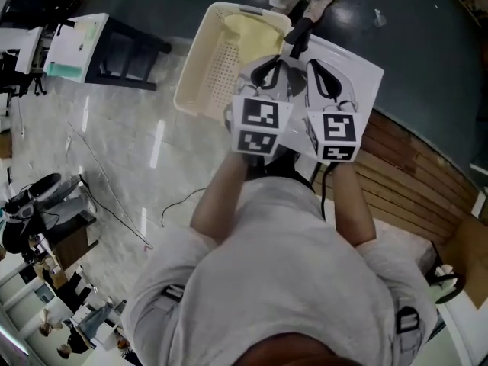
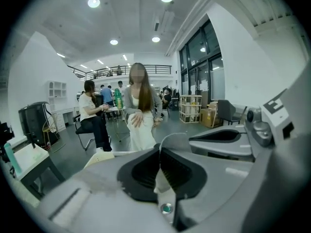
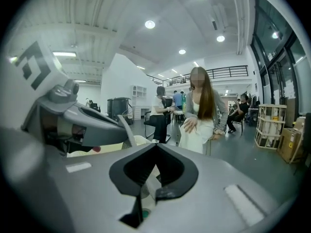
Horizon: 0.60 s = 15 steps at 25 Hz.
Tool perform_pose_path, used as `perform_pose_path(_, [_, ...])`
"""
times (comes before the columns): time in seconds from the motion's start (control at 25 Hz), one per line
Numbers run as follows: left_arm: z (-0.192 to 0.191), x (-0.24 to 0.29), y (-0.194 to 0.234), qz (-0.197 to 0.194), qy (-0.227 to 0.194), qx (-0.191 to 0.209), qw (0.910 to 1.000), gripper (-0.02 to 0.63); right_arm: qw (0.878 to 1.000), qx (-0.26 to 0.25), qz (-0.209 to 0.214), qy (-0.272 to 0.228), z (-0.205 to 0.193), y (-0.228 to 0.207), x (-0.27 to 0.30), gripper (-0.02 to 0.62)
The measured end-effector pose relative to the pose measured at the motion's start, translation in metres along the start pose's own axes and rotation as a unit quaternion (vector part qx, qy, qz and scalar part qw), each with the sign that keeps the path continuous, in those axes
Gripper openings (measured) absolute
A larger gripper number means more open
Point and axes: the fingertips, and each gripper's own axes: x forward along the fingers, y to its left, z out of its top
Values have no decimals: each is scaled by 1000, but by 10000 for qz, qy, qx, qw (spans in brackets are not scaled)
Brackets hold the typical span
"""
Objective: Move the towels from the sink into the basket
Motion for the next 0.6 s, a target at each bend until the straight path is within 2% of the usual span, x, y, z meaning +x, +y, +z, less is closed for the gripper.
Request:
perform_pose_path(0.24, [-35, -38, 68, 678, 72, -256, 9973, 26, 9987, -100, 508, -21, -6, 61, 27, 6])
perform_pose_path(0.36, [-45, -50, 93, 1016, 91, -403, 9940, 26, 9971, -160, 745, -18, -8, 78, 38, 6])
perform_pose_path(0.6, [-59, -84, 153, 1401, 141, -659, 9878, 26, 9937, -282, 1080, -12, 11, 131, 70, 6])
